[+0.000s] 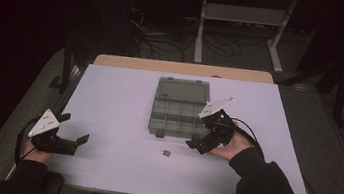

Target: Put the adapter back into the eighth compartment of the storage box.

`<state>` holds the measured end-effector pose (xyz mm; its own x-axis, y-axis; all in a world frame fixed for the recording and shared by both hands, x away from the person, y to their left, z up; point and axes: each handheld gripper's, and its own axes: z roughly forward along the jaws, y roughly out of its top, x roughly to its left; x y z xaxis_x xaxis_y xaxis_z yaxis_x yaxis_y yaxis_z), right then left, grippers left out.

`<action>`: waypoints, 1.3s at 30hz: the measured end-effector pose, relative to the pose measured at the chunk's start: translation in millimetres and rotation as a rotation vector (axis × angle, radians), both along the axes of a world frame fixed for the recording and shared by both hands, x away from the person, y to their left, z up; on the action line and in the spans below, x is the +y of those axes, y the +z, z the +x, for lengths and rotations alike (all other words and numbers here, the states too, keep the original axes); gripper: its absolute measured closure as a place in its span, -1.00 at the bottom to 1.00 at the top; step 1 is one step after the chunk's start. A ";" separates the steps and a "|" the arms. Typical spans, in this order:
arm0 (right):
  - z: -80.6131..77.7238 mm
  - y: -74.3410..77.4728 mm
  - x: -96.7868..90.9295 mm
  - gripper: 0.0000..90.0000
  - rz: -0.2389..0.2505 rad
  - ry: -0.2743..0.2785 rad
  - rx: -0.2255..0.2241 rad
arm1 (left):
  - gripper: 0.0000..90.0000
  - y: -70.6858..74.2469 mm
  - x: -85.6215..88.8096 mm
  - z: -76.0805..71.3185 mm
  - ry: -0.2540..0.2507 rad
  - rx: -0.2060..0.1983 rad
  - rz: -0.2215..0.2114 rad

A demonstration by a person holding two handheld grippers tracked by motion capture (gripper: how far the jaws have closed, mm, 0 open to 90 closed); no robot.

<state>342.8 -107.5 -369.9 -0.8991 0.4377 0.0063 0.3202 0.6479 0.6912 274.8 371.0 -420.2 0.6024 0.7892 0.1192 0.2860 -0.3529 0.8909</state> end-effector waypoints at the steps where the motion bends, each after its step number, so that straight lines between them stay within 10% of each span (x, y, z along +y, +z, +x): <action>1: 0.0 -0.6 1.0 -1.00 0.000 0.003 0.005 | -1.00 0.0 -0.2 0.0 0.000 0.000 -0.001; 39: -6.3 -20.5 53.4 -1.00 -0.113 0.148 0.023 | -1.00 -0.1 -0.7 0.3 -0.009 0.001 0.003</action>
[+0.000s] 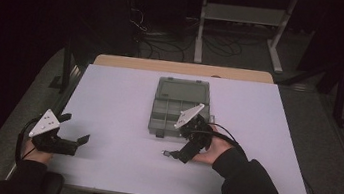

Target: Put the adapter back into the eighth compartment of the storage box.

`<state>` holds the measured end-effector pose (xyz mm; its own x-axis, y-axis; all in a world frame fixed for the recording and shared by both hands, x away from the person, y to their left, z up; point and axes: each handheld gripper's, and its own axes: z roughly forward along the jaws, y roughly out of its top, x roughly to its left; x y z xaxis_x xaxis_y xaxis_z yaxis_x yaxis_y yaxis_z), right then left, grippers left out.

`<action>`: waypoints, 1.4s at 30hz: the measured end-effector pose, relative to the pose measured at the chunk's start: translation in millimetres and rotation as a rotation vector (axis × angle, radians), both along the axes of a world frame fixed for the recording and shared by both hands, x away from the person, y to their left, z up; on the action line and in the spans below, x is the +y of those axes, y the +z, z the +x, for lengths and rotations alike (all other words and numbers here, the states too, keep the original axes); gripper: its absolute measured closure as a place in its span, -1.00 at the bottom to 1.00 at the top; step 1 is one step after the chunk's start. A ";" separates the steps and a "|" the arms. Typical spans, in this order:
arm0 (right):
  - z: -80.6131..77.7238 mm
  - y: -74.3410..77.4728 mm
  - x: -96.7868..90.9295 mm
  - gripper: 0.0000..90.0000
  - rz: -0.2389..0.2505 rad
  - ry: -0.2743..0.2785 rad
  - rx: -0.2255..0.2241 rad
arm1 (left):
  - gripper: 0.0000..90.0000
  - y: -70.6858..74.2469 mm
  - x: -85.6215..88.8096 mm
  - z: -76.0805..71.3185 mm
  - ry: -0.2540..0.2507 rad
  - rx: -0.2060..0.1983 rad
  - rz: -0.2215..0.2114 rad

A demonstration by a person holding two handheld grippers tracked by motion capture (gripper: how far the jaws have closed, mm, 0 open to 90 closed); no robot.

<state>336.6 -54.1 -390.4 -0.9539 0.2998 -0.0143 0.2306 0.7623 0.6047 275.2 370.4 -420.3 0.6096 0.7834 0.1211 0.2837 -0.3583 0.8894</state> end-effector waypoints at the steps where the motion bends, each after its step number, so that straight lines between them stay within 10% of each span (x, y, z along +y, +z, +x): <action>1: -0.2 -0.7 1.1 -1.00 -0.003 0.003 0.003 | -1.00 -0.1 -0.1 0.0 0.000 0.001 0.000; 28: -4.8 -32.7 33.8 -1.00 -0.096 0.086 0.061 | -1.00 -0.2 0.0 0.3 0.000 0.004 -0.001; 42: 2.6 -40.1 36.1 -0.39 -0.113 0.121 0.089 | -1.00 -0.2 -0.1 0.6 -0.001 0.004 -0.001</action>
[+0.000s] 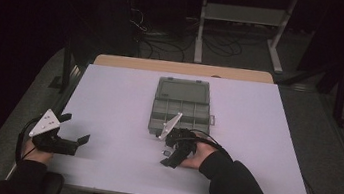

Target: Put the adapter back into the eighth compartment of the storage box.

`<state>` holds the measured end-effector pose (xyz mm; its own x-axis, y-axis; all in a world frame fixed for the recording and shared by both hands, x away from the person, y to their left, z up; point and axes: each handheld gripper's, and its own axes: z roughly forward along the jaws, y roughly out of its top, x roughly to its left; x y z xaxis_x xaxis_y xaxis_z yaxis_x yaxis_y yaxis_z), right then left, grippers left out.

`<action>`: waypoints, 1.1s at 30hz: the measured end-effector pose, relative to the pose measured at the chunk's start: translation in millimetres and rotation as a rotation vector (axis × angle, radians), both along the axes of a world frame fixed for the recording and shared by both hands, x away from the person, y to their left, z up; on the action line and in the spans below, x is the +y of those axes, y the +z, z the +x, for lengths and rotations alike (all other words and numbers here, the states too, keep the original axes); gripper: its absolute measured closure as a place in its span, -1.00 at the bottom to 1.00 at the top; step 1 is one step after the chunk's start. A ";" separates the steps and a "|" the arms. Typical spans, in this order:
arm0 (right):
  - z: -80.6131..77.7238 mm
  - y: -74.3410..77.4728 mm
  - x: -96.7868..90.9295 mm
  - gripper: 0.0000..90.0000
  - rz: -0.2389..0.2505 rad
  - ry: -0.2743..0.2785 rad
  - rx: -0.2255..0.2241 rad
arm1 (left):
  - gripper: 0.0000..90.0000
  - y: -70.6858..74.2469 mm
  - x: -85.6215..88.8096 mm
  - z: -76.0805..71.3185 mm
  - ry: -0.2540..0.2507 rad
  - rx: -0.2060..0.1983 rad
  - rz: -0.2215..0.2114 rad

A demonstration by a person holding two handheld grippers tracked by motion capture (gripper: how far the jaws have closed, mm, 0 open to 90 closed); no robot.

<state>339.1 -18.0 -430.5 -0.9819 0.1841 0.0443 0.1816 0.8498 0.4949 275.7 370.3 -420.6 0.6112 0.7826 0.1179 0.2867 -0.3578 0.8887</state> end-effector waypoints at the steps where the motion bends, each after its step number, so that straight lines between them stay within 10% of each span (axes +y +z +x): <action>1: 1.0 -0.7 -0.4 -0.36 0.002 0.006 0.005 | -1.00 0.0 0.0 0.0 0.000 0.000 -0.001; 21: 3.7 -5.0 2.7 0.66 -0.007 0.013 -0.032 | -1.00 -0.1 -0.2 0.1 -0.001 0.000 0.001; 33: 3.6 3.1 2.9 0.67 0.019 0.037 -0.044 | -1.00 -0.2 -0.3 0.1 -0.005 0.003 -0.001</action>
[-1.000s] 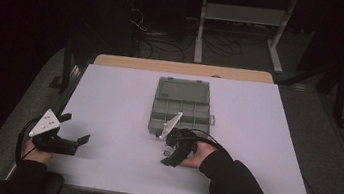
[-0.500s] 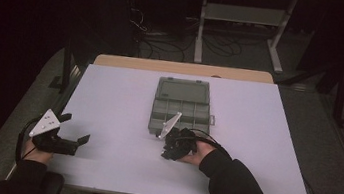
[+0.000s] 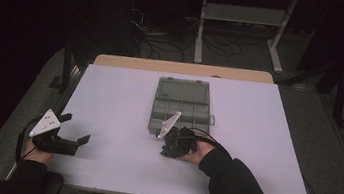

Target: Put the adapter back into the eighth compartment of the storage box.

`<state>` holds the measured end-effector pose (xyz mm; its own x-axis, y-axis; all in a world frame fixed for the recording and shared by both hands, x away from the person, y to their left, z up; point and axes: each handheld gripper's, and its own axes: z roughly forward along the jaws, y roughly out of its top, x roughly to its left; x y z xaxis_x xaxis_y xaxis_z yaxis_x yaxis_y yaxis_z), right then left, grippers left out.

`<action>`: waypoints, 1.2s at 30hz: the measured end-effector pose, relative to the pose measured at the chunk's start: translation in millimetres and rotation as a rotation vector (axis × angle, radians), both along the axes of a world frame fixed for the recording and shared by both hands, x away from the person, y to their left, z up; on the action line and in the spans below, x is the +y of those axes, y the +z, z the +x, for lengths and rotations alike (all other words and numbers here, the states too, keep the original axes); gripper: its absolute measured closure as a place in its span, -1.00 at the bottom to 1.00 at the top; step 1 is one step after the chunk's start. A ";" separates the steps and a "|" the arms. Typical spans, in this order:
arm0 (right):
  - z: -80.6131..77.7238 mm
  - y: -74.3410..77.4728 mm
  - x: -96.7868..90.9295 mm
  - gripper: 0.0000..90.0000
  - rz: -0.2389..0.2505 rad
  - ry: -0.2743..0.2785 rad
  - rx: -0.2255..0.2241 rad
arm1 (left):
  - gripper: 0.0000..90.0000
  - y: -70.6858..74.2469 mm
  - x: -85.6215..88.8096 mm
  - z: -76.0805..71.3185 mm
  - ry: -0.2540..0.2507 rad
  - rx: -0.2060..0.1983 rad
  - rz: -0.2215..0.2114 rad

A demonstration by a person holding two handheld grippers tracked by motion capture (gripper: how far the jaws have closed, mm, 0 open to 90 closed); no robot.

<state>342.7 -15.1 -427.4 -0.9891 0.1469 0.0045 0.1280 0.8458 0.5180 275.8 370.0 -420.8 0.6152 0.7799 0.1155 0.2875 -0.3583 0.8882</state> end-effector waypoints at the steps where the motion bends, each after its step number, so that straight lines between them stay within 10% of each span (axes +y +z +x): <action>1: 0.2 1.7 -0.4 0.67 0.007 0.001 0.000 | -1.00 0.0 0.1 0.1 0.001 0.000 -0.001; 36: 10.2 44.5 -26.3 0.67 0.084 -0.040 -0.040 | -1.00 -0.2 0.8 -0.1 0.004 0.003 -0.006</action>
<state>352.9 -41.4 -383.0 -0.9821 0.1871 -0.0210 0.1385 0.7935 0.5926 275.7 370.9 -421.0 0.6124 0.7830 0.1090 0.2914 -0.3518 0.8896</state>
